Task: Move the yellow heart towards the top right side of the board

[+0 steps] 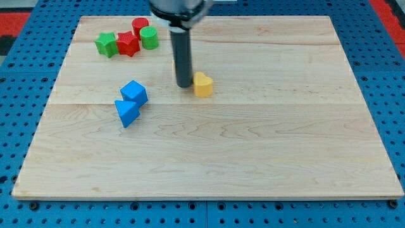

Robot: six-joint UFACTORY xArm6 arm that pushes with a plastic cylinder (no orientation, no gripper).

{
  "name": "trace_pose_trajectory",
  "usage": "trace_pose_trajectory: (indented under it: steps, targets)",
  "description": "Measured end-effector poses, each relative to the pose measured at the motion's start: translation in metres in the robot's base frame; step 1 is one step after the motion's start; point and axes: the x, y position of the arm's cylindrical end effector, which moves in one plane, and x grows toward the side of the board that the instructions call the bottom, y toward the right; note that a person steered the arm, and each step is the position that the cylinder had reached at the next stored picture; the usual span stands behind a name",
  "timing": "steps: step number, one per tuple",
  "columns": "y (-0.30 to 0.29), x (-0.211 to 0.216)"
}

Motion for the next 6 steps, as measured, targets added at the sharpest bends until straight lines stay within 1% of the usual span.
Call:
trace_pose_trajectory:
  steps: [1,2,3,4,5,6]
  targets:
    - [0.001,0.011]
    - [0.098,0.003]
    - [0.109,0.002]
    - [0.155,-0.030]
    - [0.184,-0.020]
    - [0.204,0.021]
